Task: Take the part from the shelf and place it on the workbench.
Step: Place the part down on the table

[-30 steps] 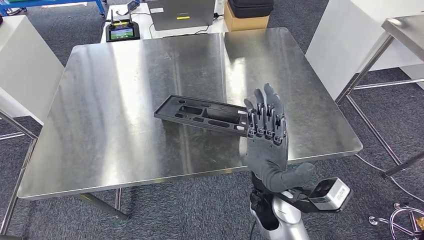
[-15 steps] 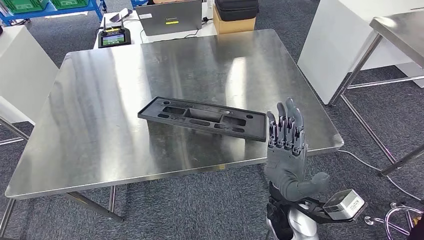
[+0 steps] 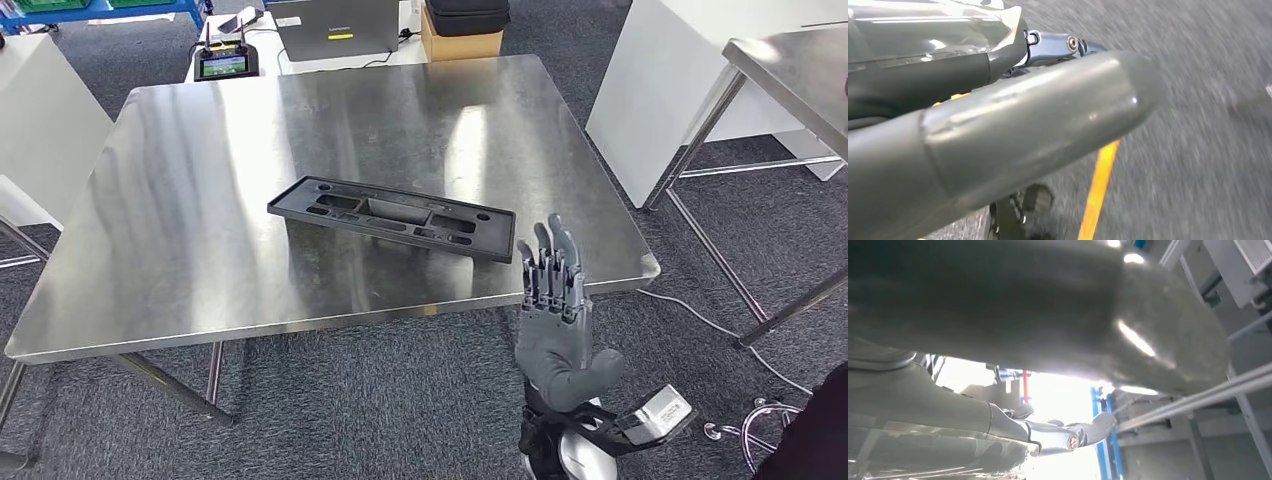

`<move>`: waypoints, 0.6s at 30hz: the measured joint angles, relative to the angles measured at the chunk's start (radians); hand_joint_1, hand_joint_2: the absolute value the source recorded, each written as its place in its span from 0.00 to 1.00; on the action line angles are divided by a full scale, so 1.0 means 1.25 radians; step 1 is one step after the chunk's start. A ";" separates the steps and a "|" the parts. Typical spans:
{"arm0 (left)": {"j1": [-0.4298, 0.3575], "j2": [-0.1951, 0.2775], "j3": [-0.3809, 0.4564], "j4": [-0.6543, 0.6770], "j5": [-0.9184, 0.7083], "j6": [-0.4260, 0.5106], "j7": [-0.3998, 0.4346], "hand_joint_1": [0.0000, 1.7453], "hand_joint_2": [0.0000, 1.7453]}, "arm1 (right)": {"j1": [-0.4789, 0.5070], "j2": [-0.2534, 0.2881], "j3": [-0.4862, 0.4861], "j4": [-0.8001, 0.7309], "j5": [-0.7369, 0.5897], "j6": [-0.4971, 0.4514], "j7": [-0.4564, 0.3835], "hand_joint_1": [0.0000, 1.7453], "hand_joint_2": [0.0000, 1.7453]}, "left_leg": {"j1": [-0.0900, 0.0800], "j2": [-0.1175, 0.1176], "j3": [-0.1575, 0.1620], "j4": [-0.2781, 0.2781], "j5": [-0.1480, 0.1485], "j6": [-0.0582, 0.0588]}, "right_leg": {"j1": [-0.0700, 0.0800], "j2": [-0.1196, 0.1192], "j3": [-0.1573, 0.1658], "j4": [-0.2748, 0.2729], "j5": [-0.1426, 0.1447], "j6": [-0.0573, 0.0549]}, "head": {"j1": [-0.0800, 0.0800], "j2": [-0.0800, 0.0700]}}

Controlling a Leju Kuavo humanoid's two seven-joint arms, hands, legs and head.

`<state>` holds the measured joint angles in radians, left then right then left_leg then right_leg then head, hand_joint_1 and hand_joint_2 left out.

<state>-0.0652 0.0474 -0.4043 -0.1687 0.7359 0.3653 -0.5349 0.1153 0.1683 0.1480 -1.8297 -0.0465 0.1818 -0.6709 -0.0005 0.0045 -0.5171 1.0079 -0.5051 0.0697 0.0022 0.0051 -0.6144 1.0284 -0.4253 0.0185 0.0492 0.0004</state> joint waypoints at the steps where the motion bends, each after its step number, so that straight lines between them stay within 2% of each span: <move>1: -0.001 -0.004 0.009 0.000 0.013 0.021 0.001 0.00 0.00 | -0.010 0.000 0.012 0.008 -0.006 0.003 0.010 0.00 0.00 | 0.003 0.002 -0.004 -0.011 0.013 0.002 | 0.001 0.000 -0.008 0.012 -0.013 0.000 | 0.001 0.000; 2: -0.001 -0.009 0.019 0.000 0.024 0.043 0.000 0.00 0.00 | -0.023 -0.001 0.025 0.019 -0.016 0.009 0.021 0.00 0.00 | 0.006 0.005 -0.010 -0.020 0.026 0.001 | 0.001 0.000 -0.020 0.038 -0.038 -0.002 | 0.002 0.000; 4: -0.002 -0.021 0.037 0.000 0.042 0.084 -0.004 0.00 0.00 | -0.056 -0.005 0.049 0.050 -0.040 0.024 0.038 0.00 0.00 | 0.007 0.008 -0.031 -0.024 0.046 -0.001 | -0.005 -0.001 -0.048 0.126 -0.104 -0.005 | 0.003 0.000; 5: -0.001 -0.027 0.046 0.000 0.049 0.104 -0.007 0.00 0.00 | -0.075 -0.007 0.062 0.071 -0.054 0.033 0.045 0.00 0.00 | 0.008 0.010 -0.042 -0.023 0.055 -0.005 | -0.009 -0.001 -0.056 0.169 -0.124 -0.001 | 0.003 0.000; 6: -0.001 -0.033 0.054 0.000 0.054 0.120 -0.009 0.00 0.00 | -0.095 -0.009 0.074 0.093 -0.067 0.041 0.050 0.00 0.00 | 0.009 0.011 -0.054 -0.023 0.064 -0.008 | -0.014 -0.001 -0.055 0.197 -0.129 0.008 | 0.003 0.000; 7: 0.000 -0.038 0.061 0.000 0.057 0.133 -0.011 0.00 0.00 | -0.114 -0.011 0.085 0.115 -0.077 0.046 0.054 0.00 0.00 | 0.011 0.012 -0.066 -0.021 0.074 -0.012 | -0.019 -0.001 -0.043 0.202 -0.119 0.020 | 0.003 0.000; 8: 0.000 -0.043 0.067 0.000 0.058 0.139 -0.012 0.00 0.00 | -0.131 -0.012 0.096 0.134 -0.083 0.049 0.056 0.00 0.00 | 0.014 0.013 -0.077 -0.020 0.083 -0.017 | -0.024 -0.002 -0.015 0.176 -0.100 0.034 | 0.003 0.000; 9: 0.000 -0.046 0.071 0.000 0.058 0.142 -0.013 0.00 0.00 | -0.146 -0.013 0.104 0.149 -0.086 0.051 0.056 0.00 0.00 | 0.016 0.012 -0.088 -0.016 0.091 -0.023 | -0.030 -0.002 0.023 0.128 -0.083 0.045 | 0.003 0.000; 10: 0.000 -0.048 0.076 0.000 0.059 0.146 -0.013 0.00 0.00 | -0.159 -0.014 0.112 0.162 -0.089 0.054 0.057 0.00 0.00 | 0.017 0.011 -0.098 -0.011 0.097 -0.029 | -0.032 -0.002 0.067 0.069 -0.078 0.051 | 0.004 0.000; 11: 0.001 -0.049 0.079 0.000 0.060 0.152 -0.013 0.00 0.00 | -0.170 -0.015 0.119 0.174 -0.093 0.059 0.057 0.00 0.00 | 0.017 0.010 -0.106 -0.006 0.104 -0.036 | -0.030 -0.002 0.099 0.021 -0.081 0.051 | 0.005 0.000; 12: 0.001 -0.051 0.083 0.000 0.062 0.162 -0.011 0.00 0.00 | -0.182 -0.016 0.127 0.186 -0.099 0.065 0.057 0.00 0.00 | 0.016 0.009 -0.111 -0.003 0.110 -0.042 | -0.028 -0.001 0.115 -0.010 -0.089 0.046 | 0.006 0.000; 13: 0.002 -0.052 0.087 0.000 0.065 0.175 -0.008 0.00 0.00 | -0.195 -0.018 0.136 0.201 -0.104 0.073 0.057 0.00 0.00 | 0.015 0.008 -0.115 -0.001 0.117 -0.046 | -0.023 -0.001 0.120 -0.024 -0.096 0.038 | 0.007 0.000; 15: 0.005 -0.056 0.093 0.002 0.069 0.202 0.002 0.00 0.00 | -0.225 -0.020 0.155 0.238 -0.114 0.084 0.056 0.00 0.00 | 0.020 0.008 -0.120 0.000 0.123 -0.052 | -0.025 -0.001 0.105 -0.022 -0.088 0.020 | 0.005 0.000; 16: 0.007 -0.058 0.094 0.002 0.070 0.215 0.009 0.00 0.00 | -0.241 -0.021 0.165 0.257 -0.117 0.088 0.054 0.00 0.00 | 0.024 0.007 -0.126 0.009 0.109 -0.054 | -0.026 -0.002 0.099 -0.022 -0.082 0.009 | 0.005 0.000; 17: 0.008 -0.061 0.096 0.003 0.070 0.228 0.015 0.00 0.00 | -0.256 -0.021 0.175 0.277 -0.122 0.092 0.052 0.00 0.00 | 0.026 0.005 -0.136 0.034 0.080 -0.057 | -0.027 -0.003 0.093 -0.022 -0.074 -0.003 | 0.004 0.000; 18: 0.009 -0.064 0.097 0.004 0.070 0.241 0.020 0.00 0.00 | -0.272 -0.021 0.183 0.297 -0.127 0.096 0.050 0.00 0.00 | 0.028 0.003 -0.151 0.075 0.039 -0.058 | -0.026 -0.004 0.085 -0.022 -0.065 -0.012 | 0.003 0.000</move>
<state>-0.0537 -0.0331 -0.2831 -0.1631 0.8236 0.6665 -0.5094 -0.2244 0.1422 0.3774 -1.4589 -0.2047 0.3012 -0.6083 0.0341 0.0084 -0.7055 1.1018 -0.4566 -0.0029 -0.0301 -0.0002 -0.5079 1.0011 -0.5066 0.0033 0.0535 0.0004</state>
